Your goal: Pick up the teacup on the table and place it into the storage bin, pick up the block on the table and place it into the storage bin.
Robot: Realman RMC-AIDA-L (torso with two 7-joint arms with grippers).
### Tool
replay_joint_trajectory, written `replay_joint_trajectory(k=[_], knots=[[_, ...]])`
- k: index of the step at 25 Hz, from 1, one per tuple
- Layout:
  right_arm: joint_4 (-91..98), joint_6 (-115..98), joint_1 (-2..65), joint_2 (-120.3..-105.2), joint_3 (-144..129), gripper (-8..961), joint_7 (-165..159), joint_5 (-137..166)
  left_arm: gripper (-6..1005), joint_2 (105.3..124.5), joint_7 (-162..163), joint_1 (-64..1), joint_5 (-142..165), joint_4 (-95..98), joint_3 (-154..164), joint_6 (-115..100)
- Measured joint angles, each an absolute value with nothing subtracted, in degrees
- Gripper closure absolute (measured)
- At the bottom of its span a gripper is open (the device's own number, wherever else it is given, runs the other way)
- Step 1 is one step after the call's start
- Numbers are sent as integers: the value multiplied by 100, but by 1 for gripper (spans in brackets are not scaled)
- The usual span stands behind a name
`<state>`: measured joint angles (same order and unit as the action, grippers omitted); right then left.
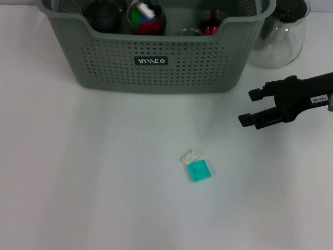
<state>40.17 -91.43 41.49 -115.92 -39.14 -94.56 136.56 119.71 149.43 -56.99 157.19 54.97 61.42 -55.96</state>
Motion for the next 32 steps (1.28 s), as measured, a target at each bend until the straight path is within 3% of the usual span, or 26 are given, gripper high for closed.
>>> replay_joint_trajectory(k=[6,10,16,20,27,32], knots=[[4016,-9129,4149,-11593,-3909,30,-9412,13657,338,11987,14969,-5603,15663,5826,6050,-5847],[4016,-9143,4152,-11599,-3914,29,-9404,13657,188,12068,14582,-5180,14890,7059,5945,-6903],[4016,-9137,4157,-11586,-3910,30,-9417,13648,138,12151,13415,-4096,12627,9457,5900,-8918],[4016,-9131,4158,-11580,-3911,31,-9444,13644,138,12249,13017,-3822,12012,10088,5903,-10487],[4016,-9126,4158,-11574,-3887,29,-9526,13644,139,12416,12694,-3561,12624,9252,6830,-10860],[4016,-9125,4157,-11573,-3904,30,-9530,13641,139,12433,12196,-3593,13075,8360,7589,-10774]])
